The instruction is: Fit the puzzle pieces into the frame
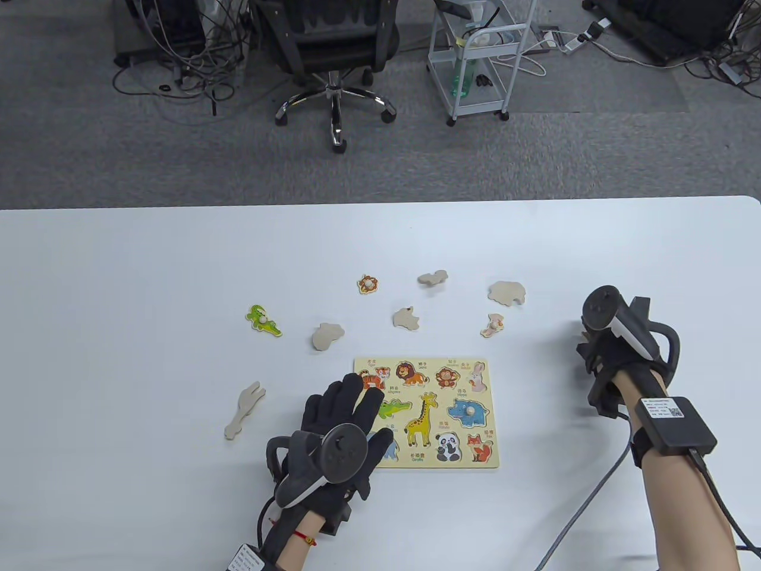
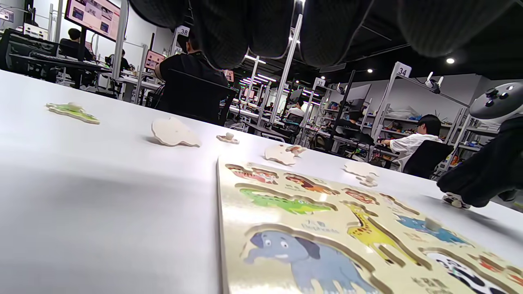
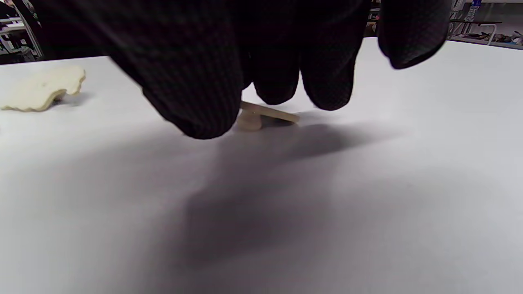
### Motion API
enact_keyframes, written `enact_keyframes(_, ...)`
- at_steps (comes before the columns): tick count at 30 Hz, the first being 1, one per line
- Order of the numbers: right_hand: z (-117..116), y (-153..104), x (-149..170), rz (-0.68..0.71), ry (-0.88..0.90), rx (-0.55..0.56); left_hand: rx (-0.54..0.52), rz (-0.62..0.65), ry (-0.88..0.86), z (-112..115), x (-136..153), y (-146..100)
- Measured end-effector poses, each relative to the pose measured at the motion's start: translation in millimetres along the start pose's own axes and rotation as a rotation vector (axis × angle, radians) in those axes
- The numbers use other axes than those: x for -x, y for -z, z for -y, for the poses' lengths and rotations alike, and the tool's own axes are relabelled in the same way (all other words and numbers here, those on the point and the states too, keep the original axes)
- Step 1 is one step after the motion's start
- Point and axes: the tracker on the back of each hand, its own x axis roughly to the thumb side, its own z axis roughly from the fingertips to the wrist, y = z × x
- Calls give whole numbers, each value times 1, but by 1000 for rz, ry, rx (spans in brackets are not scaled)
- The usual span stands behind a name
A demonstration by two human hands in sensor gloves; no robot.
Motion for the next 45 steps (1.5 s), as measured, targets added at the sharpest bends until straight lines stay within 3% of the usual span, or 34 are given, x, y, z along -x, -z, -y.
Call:
enact_keyframes(9, 1, 1, -1, 2, -1, 76, 7, 3, 11, 0, 0, 0)
enact_keyframes(13, 9, -4, 6, 15, 134, 84, 9, 0, 1, -1, 1, 1)
enact_keyframes(19, 26, -24, 11, 104, 375, -17, 13, -9, -27, -2, 4, 0)
enact_keyframes(24, 47, -59, -2, 263, 511, -36, 37, 7, -99, 2, 2, 1)
enact_keyframes(30, 63, -121, -39, 519, 611, -12, 67, 39, -312, 7, -5, 1)
enact_keyframes(39, 51, -193, -103, 809, 743, -93, 101, 61, -611, 15, -15, -1)
enact_keyframes(45, 40, -214, -129, 879, 776, -107, 123, 57, -753, 18, -13, 0)
